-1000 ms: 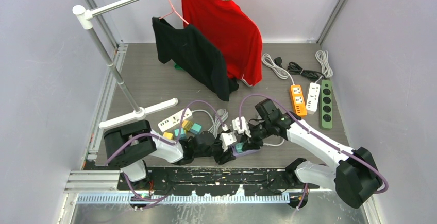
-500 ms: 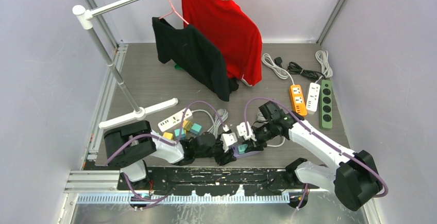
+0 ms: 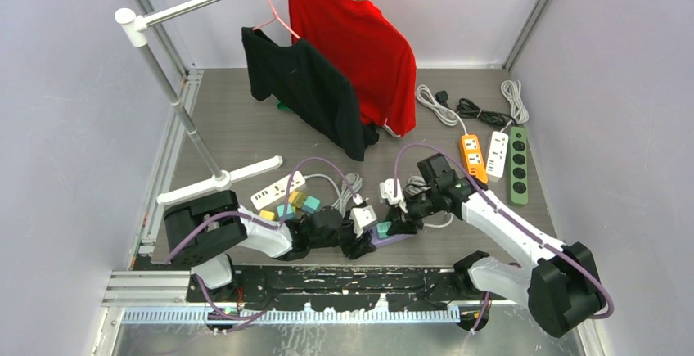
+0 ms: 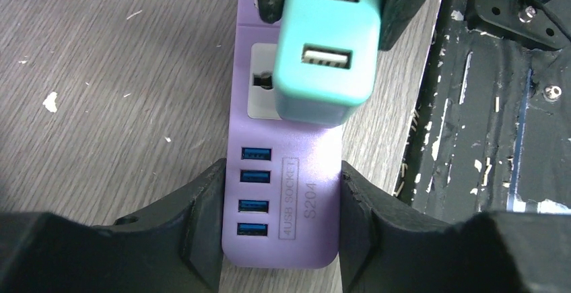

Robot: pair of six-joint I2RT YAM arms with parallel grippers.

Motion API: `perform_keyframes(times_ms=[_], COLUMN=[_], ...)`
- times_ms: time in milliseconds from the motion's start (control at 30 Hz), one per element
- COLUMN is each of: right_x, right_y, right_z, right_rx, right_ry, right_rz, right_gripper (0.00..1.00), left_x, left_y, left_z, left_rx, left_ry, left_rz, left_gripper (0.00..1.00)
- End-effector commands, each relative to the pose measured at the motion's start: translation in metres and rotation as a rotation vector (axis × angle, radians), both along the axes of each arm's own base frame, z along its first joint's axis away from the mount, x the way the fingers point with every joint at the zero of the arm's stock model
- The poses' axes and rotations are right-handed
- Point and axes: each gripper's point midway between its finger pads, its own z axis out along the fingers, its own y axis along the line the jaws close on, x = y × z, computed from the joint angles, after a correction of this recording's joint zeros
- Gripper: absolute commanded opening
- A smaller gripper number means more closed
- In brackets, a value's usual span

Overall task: Pull the plug off the socket
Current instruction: Remove the plug from the socket.

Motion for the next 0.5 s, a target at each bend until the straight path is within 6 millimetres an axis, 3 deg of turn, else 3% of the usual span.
perform_keyframes(times_ms=[0,100,167,333,467], right_x=[0.006,-0.018,-0.019,0.015,0.033], right_y=[0.005,0.003,0.008,0.019,0.004], right_z=[0.043,0.039,0.044,0.076,0.07], right_rx=[0.111,0.108,0.137,0.238,0.196], right_ry=[-0.193,-0.171,-0.143,-0.125,-0.158], right_rz=[0.105,0.181,0.163,0.007,-0.078], right_gripper=[0.01,0.01,0.01,0.01,0.01], left_x=[-0.007,-0.007,-0.008,-0.012,-0.008], left_y=[0.017,0.013,0.01,0.009,0.013], left_z=[-0.021,-0.022,-0.023,-0.026,-0.023], left_rx=[0.084,0.083,0.087,0.095,0.082], left_ry=[0.053,0.058,0.066,0.101,0.103], left_rz=[0.025,0.016,0.006,0.005,0.046], left_gripper=[0.0,0.0,0.0,0.0,0.01])
